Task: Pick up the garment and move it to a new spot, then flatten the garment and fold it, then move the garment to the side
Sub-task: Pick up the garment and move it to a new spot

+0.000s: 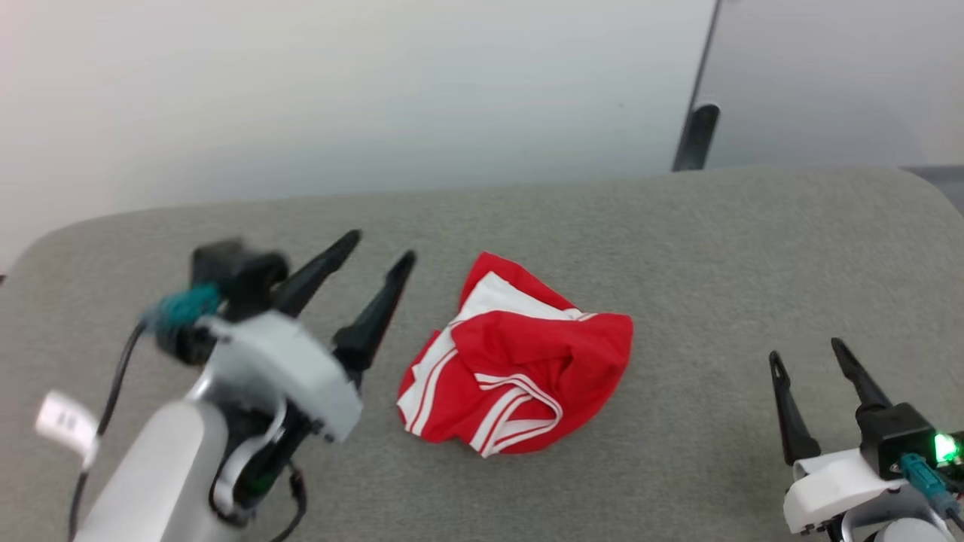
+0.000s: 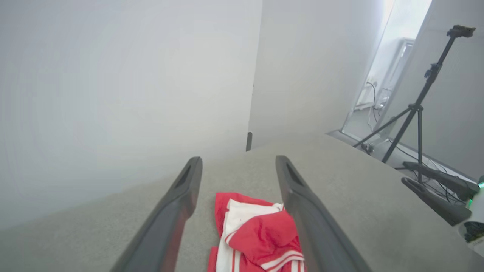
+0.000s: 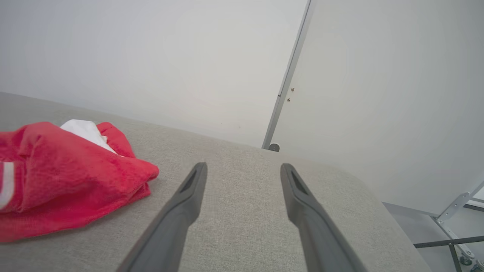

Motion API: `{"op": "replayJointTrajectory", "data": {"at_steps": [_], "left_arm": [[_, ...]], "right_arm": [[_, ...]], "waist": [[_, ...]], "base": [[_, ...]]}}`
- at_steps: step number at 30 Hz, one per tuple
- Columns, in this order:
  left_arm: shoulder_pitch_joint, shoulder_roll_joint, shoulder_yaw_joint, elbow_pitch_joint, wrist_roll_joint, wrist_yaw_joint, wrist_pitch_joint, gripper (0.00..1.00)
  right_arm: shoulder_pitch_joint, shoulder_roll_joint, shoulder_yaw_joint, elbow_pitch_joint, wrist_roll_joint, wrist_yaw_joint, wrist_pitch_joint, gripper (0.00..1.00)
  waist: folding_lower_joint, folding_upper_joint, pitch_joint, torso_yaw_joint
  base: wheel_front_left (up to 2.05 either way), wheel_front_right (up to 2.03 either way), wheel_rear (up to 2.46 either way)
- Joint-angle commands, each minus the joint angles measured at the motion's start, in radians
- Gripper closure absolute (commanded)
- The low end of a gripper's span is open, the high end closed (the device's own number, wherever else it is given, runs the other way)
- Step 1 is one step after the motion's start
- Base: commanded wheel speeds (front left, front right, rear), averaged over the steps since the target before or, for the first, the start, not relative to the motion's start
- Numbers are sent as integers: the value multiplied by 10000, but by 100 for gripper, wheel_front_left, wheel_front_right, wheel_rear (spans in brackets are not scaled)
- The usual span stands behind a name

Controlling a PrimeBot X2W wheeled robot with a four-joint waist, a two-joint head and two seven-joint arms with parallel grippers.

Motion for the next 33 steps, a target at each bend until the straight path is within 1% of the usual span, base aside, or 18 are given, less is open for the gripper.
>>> {"op": "replayJointTrajectory", "data": {"at_steps": [1,6,10,14,18,23,29,33], "left_arm": [[428,40,102,134,141,-82,-635,0],[1296,162,434,626,416,-132,-2617,0],[1876,281,673,1210,541,-159,-3752,0],[2446,287,945,1731,642,-25,-4662,0],[2984,219,1272,2093,755,42,-5079,0],[3640,48,2064,2249,854,126,-5224,0],[4281,-315,3216,1954,1136,10,-5217,0],[4599,-556,3747,1835,1303,-83,-5219,0]], "right_arm": [[123,-6,68,18,59,-6,-9,0],[312,-27,170,16,9,-6,-9,0],[375,-75,123,34,-49,-6,-9,0],[549,-82,52,41,-109,-6,-9,0],[668,-84,-106,-6,-167,-6,-9,0],[936,-96,-349,-91,-274,-6,-9,0],[1225,-160,-822,-176,-337,-6,-9,0],[1344,-147,-984,-249,-376,-6,-9,0]], "waist": [[0,0,-291,344],[0,0,-445,620],[0,0,-551,823],[0,0,-659,981],[0,0,-755,1145],[0,0,-859,1289],[0,0,-922,1416],[0,0,-914,1439]], "base": [[0,0,0],[0,0,0],[0,0,0],[0,0,0],[0,0,0],[0,0,0],[0,0,0],[0,0,0]]}}
